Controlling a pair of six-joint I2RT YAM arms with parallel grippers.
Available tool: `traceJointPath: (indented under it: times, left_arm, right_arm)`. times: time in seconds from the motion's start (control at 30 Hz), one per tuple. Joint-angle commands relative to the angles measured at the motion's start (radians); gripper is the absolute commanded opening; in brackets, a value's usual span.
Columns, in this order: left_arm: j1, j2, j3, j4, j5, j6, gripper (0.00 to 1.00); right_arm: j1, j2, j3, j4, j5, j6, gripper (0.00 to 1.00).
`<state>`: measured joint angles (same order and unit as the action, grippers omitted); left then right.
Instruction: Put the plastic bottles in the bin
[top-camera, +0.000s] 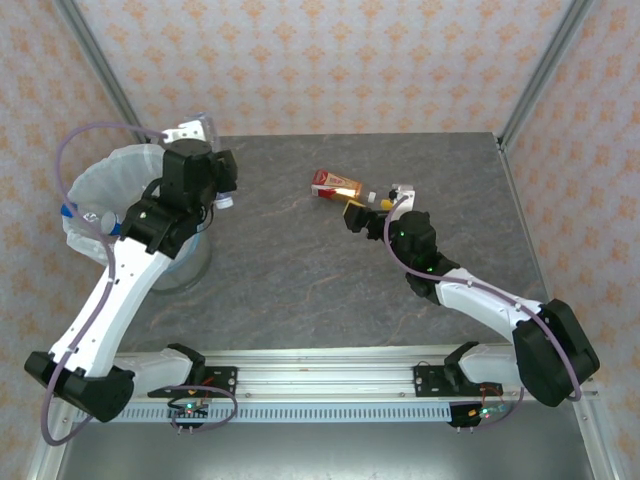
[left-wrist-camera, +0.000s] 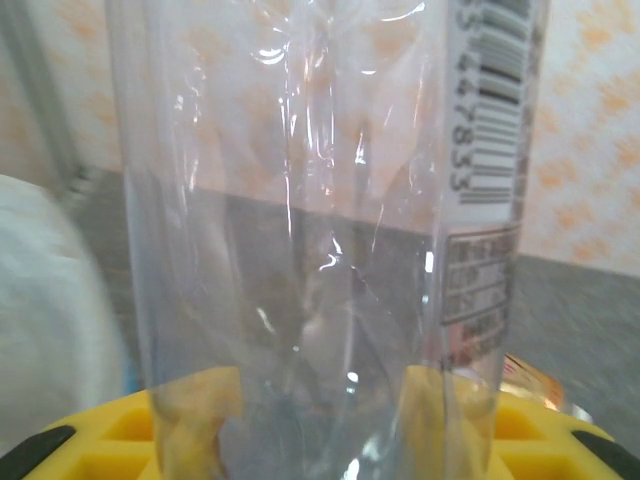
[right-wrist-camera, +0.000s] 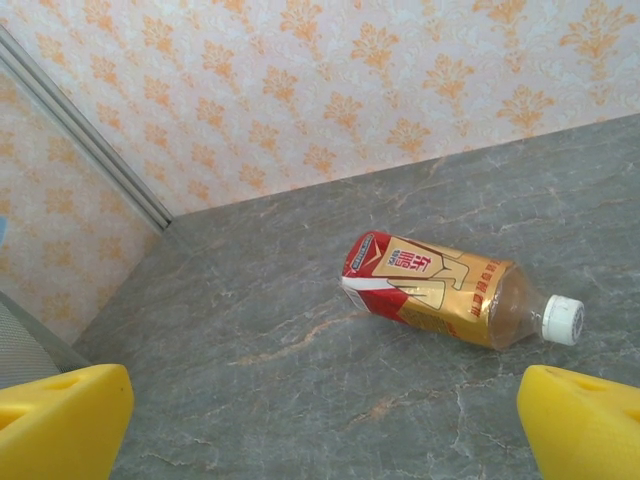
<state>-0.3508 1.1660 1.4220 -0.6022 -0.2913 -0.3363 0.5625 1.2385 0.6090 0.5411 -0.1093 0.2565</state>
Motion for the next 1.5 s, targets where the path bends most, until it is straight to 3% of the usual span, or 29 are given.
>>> traceJointPath:
  times: [0.0,0.13,0.37,0.5,0.7,0.87,1.0,1.1,1.47]
  left_arm:
    - [0.019,-0.047,-0.014,-0.005,-0.25,0.034,0.32]
    - [0.096,-0.06,-0.051,0.017,-0.335,-0.013,0.32]
    - [0.341,-0.066,-0.091,0.027,-0.208,-0.09,0.32]
    - [0.443,-0.042,-0.077,-0.021,-0.154,-0.084,0.34]
    - [0.566,0.032,-0.033,-0.131,0.01,-0.126,0.43]
    - [0.576,0.096,0.063,-0.181,0.039,-0.132,0.81]
    - [0.573,0.118,0.129,-0.204,0.149,-0.132,0.99]
    - [0.543,0.109,0.145,-0.196,0.195,-0.132,1.0]
    - [0.284,0.116,0.18,-0.143,0.212,-0.102,1.0]
  right_arm:
    - [0.007,0.001,0.029,0.044,-0.004,-0.017,0.99]
    - [0.007,0.0,0.022,0.045,-0.001,-0.004,0.99]
    - [0.007,-0.024,0.018,0.02,0.007,-0.021,0.99]
    - [0.007,-0.033,0.015,0.011,0.015,-0.034,0.99]
    - [0.007,-0.021,0.021,0.016,0.009,-0.028,0.99]
    - [0.007,-0.025,0.02,0.015,0.003,-0.023,0.99]
    - [0.008,-0.037,0.004,0.016,0.017,-0.026,0.99]
    - [0.007,-0.042,-0.005,0.015,0.027,-0.028,0.99]
    - [0.005,-0.007,0.018,-0.079,0.099,-0.055,0.99]
